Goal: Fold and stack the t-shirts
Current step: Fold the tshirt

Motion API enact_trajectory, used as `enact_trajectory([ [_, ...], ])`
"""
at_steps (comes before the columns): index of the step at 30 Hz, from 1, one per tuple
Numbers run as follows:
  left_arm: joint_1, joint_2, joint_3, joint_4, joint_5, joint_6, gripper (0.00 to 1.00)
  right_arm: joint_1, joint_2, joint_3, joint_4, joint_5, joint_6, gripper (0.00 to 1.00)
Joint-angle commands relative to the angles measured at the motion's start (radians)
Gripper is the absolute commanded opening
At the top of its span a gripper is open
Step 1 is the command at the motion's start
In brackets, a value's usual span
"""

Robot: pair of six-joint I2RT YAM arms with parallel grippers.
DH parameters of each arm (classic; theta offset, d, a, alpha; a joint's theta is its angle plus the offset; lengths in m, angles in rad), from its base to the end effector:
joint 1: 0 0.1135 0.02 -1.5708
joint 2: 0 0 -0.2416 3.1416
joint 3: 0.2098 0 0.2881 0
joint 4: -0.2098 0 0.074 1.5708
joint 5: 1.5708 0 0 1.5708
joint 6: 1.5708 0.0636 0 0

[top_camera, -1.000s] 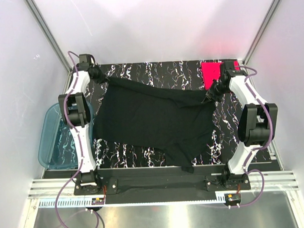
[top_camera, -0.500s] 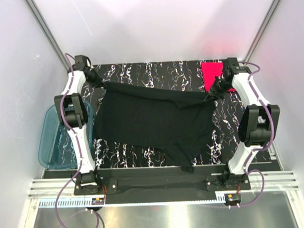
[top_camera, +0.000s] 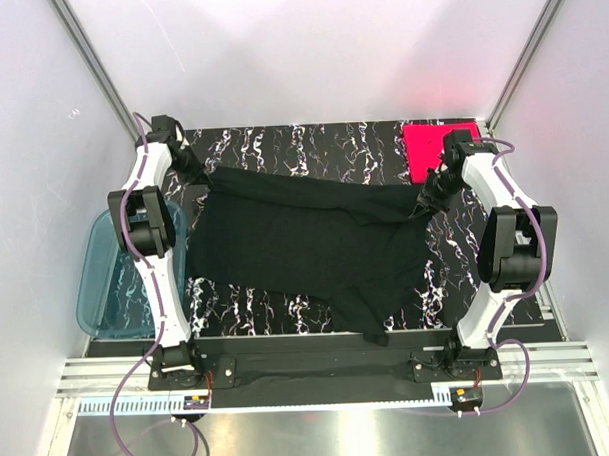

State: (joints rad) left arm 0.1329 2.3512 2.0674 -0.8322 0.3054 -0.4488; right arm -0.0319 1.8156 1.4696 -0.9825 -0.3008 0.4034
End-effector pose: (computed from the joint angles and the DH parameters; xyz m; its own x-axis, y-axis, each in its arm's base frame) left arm 0.5342 0.0521 0.1429 -0.8042 -0.5250 -0.2786 -0.3822 0.8158 -0.4340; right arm 0.3967 0.0062 0.1780 -0.9083 0.4041 -0.1078 0.3436 0.8679 0.3587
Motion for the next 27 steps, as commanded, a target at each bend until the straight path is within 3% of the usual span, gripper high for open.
enact_trajectory([
  [1,0.008,-0.023,0.0,-0.004,-0.022,0.012,0.0,-0.002,0.005,-0.005,0.031,-0.001,-0.014,0.0],
  [27,0.007,0.019,0.01,-0.042,-0.068,0.006,0.07,-0.01,0.096,-0.002,0.062,0.042,-0.04,0.0],
])
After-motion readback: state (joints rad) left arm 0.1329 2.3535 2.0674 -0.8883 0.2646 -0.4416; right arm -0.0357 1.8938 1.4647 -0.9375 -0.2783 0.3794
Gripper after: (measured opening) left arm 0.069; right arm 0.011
